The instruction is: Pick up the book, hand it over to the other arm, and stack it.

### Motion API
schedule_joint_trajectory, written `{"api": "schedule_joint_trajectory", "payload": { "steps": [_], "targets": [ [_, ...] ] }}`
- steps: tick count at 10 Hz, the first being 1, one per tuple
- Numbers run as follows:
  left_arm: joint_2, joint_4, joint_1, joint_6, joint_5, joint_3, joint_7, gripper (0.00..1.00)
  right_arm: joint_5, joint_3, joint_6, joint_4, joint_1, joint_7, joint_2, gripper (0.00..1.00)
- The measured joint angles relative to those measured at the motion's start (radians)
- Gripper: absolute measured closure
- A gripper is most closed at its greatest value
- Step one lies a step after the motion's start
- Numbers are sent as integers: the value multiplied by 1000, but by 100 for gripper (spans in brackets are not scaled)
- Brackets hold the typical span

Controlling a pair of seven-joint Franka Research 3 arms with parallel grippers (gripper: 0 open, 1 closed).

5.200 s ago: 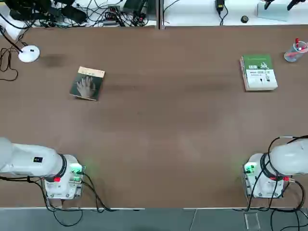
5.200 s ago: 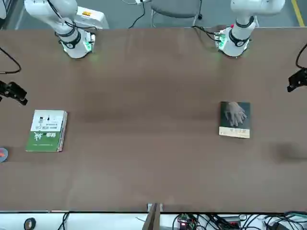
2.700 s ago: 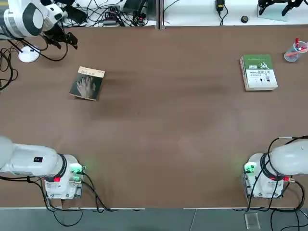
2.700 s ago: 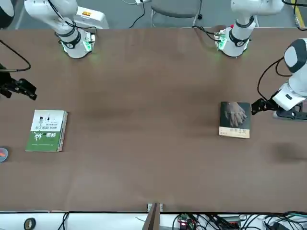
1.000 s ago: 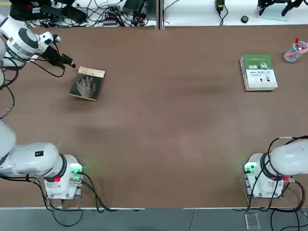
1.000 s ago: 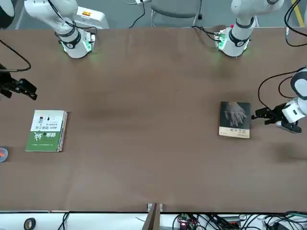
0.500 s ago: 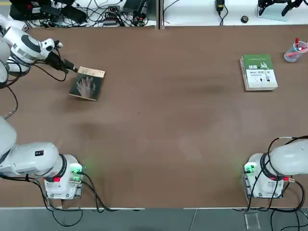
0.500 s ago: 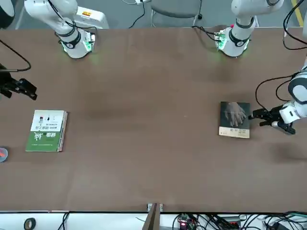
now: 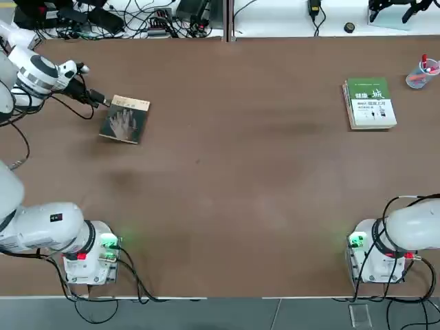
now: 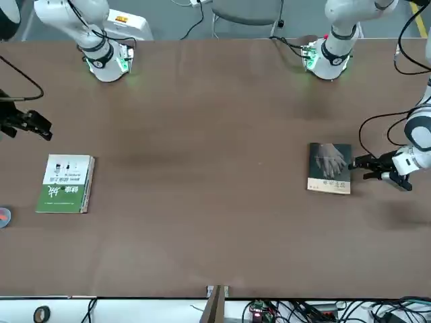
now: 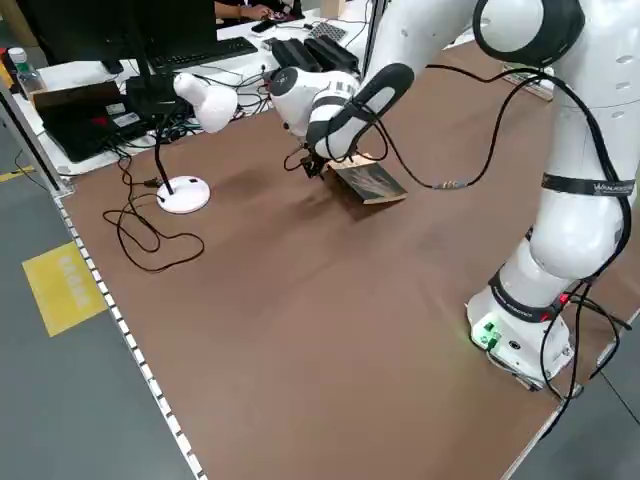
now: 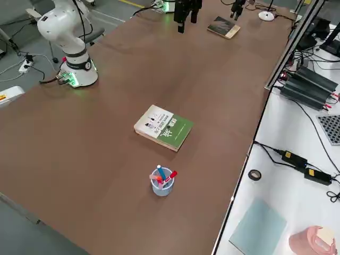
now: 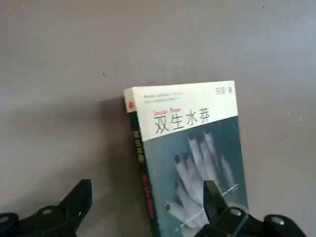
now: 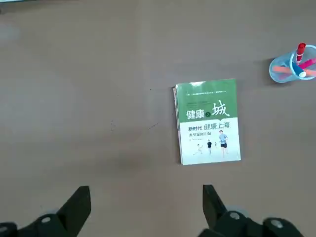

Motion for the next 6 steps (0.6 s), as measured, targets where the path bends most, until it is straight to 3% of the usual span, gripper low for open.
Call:
{"api": "schedule_joint_trajectory", "payload": {
  "steps": [6],
  "targets": [
    [58,81,41,-118,-21,0,18,1,0,-2,-17,0,0,0,1,0]
  ]
}}
